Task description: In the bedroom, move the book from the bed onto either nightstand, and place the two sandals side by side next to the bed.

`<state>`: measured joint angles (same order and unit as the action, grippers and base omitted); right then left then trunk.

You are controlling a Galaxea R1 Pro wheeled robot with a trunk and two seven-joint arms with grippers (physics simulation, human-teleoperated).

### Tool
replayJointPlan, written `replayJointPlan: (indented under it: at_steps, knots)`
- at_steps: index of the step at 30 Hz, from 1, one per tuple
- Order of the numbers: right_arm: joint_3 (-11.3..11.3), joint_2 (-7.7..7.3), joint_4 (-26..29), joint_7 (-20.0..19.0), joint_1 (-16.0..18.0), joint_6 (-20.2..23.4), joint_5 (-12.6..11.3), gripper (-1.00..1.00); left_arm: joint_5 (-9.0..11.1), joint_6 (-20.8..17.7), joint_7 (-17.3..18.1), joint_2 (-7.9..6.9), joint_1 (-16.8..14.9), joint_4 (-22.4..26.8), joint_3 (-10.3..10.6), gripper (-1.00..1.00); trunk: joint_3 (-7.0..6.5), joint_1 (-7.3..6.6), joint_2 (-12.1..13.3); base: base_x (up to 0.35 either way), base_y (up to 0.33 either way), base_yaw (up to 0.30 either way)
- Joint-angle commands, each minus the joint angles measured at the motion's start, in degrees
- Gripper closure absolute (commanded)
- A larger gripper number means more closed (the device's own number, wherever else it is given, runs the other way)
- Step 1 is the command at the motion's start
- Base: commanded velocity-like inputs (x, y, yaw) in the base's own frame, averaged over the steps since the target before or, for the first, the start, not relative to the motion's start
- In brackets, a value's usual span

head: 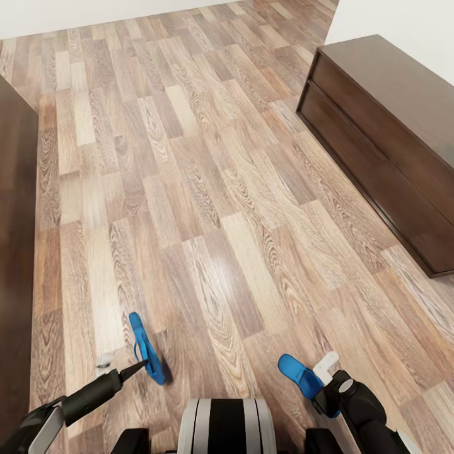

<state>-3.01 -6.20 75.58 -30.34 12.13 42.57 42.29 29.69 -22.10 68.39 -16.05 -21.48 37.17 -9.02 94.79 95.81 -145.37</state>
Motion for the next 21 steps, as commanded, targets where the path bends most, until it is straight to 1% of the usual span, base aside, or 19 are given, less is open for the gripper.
replayJointPlan:
  at_steps: [1, 2, 4, 5, 7, 9, 15, 21]
  knots:
    - [-0.10, -0.04, 0.05, -0.47, 0.03, 0.18, 0.60, -1.00, 0.15, -0.54, 1.02, -0.08, -0.02, 0.22, -0.08, 1.00, 0.03, -0.01, -0.01, 0.000, 0.000, 0.000]
    - [-0.10, -0.04, 0.00, -0.44, 0.01, 0.17, 0.60, -1.00, 0.23, -0.98, 3.83, -0.21, -0.04, 1.33, -0.16, 1.00, 0.03, -0.01, -0.01, 0.000, 0.000, 0.000]
    - [-0.09, -0.04, -0.01, -0.43, 0.02, 0.18, 0.60, -1.00, 0.29, -2.57, 6.32, -0.27, -0.07, 3.45, -0.19, 1.00, 0.03, -0.01, -0.01, 0.000, 0.000, 0.000]
    - [-0.09, -0.04, -0.01, -0.43, 0.04, 0.17, 0.60, -1.00, 0.30, -3.25, 6.70, -0.27, -0.08, 4.08, -0.19, 1.00, 0.03, -0.01, -0.01, 0.000, 0.000, 0.000]
    - [-0.08, -0.04, -0.03, -0.43, 0.03, 0.15, 0.60, -1.00, 0.43, -7.72, 7.96, -0.22, -0.10, 8.32, -0.22, 1.00, 0.03, -0.01, -0.01, 0.000, 0.000, 0.000]
    - [-0.07, -0.04, -0.06, -0.43, 0.03, 0.15, 0.60, -1.00, 0.57, -9.64, 8.35, -0.07, -0.10, 10.23, -0.23, 1.00, 0.03, -0.01, -0.01, 0.000, 0.000, 0.000]
    - [-0.08, -0.04, -0.08, -0.43, 0.03, 0.14, 0.60, -1.00, 0.62, -10.50, 8.71, 0.13, -0.14, 11.07, -0.06, 1.00, 0.03, -0.01, -0.01, 0.000, 0.000, 0.000]
    - [-0.07, -0.04, -0.05, -0.43, 0.05, 0.14, 0.60, -1.00, 0.58, -10.59, 8.70, 0.21, -0.14, 11.13, 0.02, 1.00, 1.36, 0.15, -0.09, 0.000, 0.000, 0.000]
